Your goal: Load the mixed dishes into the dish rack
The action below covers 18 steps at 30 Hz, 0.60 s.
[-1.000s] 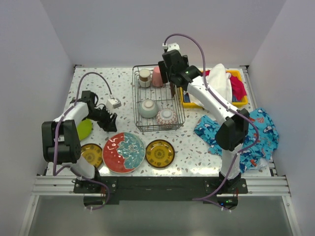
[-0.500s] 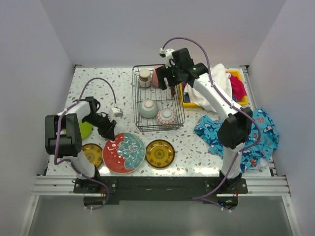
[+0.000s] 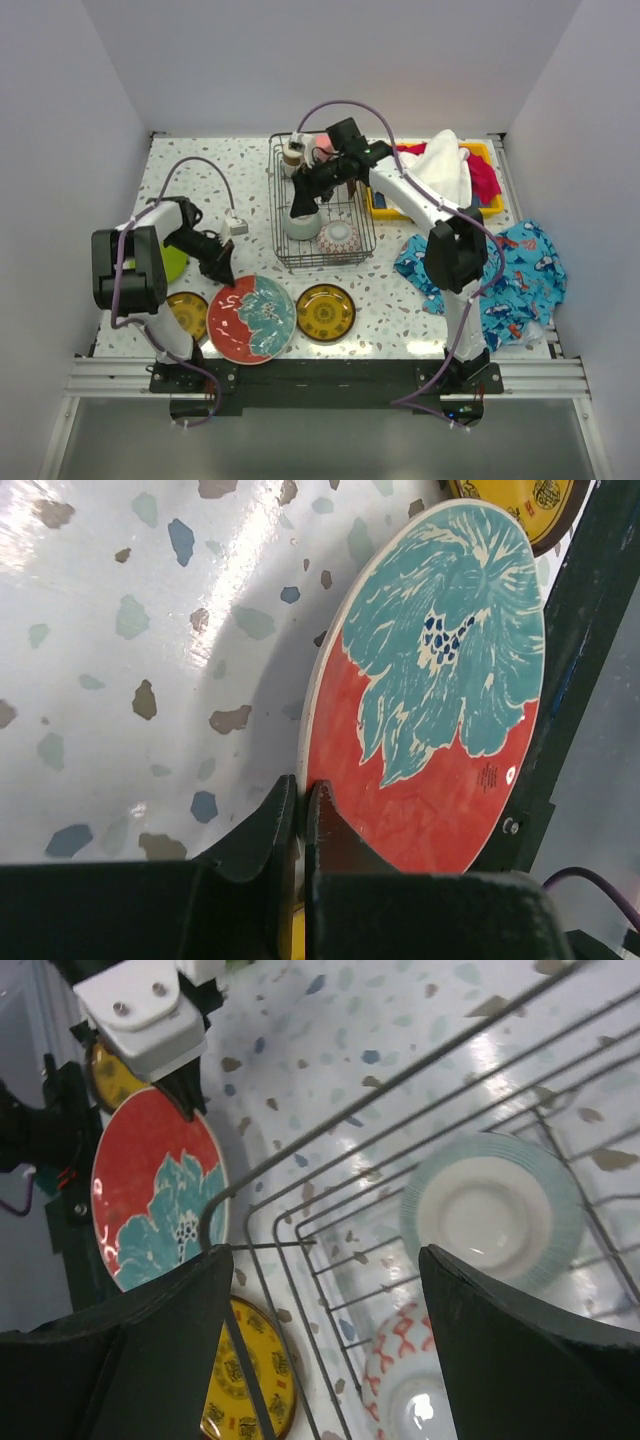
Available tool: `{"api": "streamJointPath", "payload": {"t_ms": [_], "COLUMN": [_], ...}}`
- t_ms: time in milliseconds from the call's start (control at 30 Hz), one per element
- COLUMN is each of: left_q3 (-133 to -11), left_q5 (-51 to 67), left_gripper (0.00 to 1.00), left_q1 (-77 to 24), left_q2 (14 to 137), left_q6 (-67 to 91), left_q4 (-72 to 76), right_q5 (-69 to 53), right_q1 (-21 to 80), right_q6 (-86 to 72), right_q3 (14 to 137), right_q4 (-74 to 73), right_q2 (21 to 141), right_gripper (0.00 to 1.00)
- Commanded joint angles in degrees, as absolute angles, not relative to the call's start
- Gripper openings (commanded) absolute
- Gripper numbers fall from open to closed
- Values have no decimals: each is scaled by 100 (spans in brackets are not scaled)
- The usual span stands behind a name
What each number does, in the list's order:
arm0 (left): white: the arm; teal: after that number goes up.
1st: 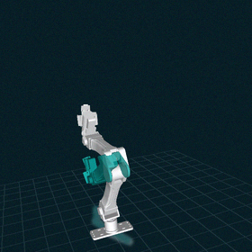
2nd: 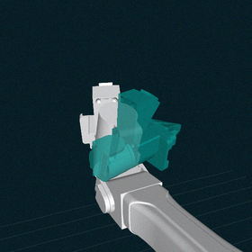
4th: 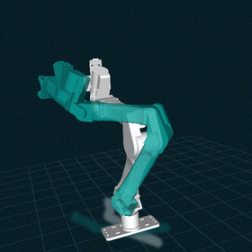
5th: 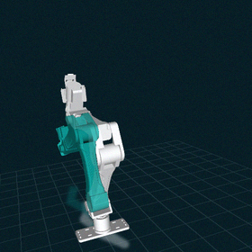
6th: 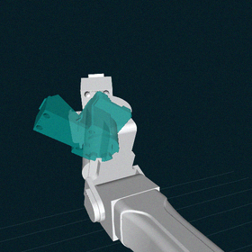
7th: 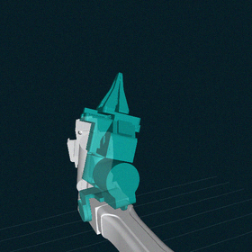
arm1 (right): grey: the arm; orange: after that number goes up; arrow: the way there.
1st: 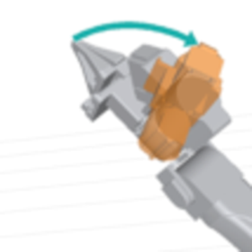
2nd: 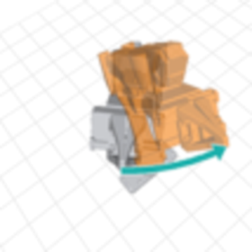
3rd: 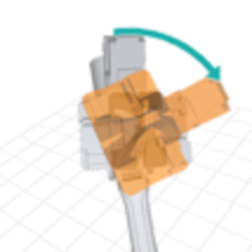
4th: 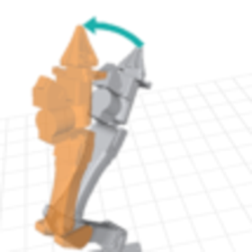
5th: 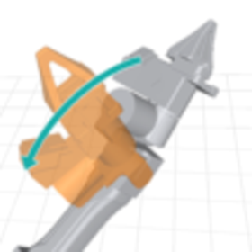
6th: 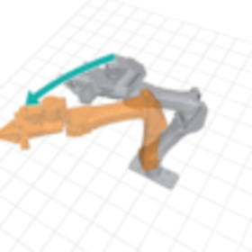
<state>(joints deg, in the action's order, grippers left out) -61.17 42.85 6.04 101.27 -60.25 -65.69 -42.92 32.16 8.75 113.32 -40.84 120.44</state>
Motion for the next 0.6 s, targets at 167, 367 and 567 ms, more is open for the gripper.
{"api": "streamJointPath", "payload": {"t_ms": [167,367,567], "left_q3": [-6443,-6241,-6152], "left_q5": [4447,4561,4693], "left_gripper": [0,0,0], "left_q1": [817,826,826], "left_q2": [8404,7560,6900], "left_q6": [-6645,-6390,-6197], "left_q4": [-6442,-6284,-6196], "right_q5": [-5774,-5880,-5828], "right_q1": [4024,4333,4526], "right_q6": [1950,2417,2532], "right_q3": [11188,11338,11250], "right_q4": [-3770,-4122,-3982], "right_q2": [12129,12542,12788], "right_gripper": [80,80,80]}}
